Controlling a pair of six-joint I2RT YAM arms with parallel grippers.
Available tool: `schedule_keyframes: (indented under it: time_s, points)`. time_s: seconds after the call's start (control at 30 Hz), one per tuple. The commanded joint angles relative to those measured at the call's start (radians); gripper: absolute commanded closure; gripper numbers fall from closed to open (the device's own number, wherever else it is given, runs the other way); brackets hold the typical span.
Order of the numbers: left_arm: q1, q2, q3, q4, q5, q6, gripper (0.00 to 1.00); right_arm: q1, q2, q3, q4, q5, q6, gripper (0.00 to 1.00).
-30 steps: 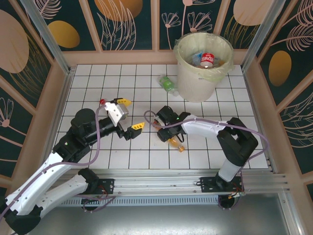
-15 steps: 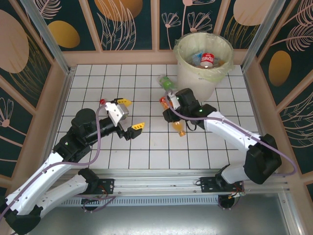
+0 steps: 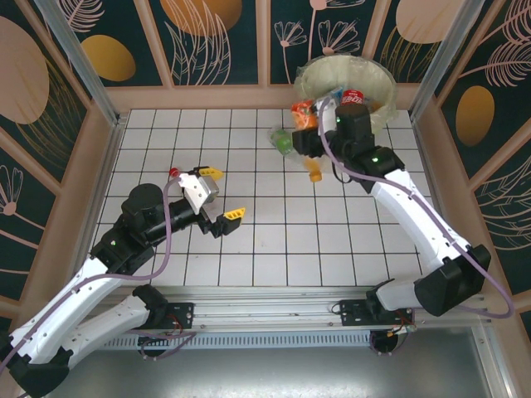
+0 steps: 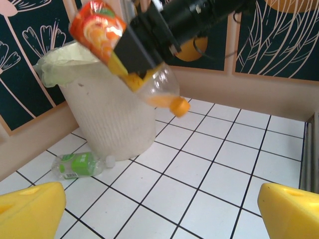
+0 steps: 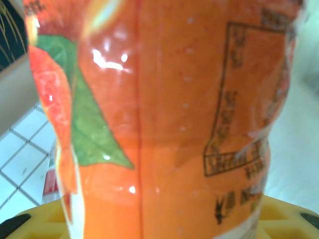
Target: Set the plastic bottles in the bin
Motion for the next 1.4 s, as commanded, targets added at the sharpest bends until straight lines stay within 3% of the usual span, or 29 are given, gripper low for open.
schedule_keyframes:
  time_s: [0.0, 0.4, 0.73, 1.13, 1.37]
  points:
    - [-0.004, 0.004, -0.016, 0.054, 0.0, -0.012, 0.01, -0.034, -0.013, 0.095, 0.062, 0.011, -0.017, 0.48]
    - [-0.005, -0.015, -0.109, 0.248, -0.132, -0.16, 0.01, -0.192, 0.068, 0.269, 0.254, 0.062, 0.015, 0.48]
    - [-0.005, -0.002, -0.151, 0.351, -0.174, -0.278, 0.02, -0.229, 0.263, 0.379, 0.45, 0.162, 0.046, 0.48]
    - [-0.005, -0.007, -0.131, 0.285, -0.182, -0.206, 0.02, -0.239, 0.538, 0.63, 0.367, 0.194, 0.07, 0.46]
    - [-0.004, 0.001, -0.121, 0.267, -0.182, -0.197, 0.01, -0.272, 0.645, 0.698, 0.269, 0.127, 0.115, 0.4]
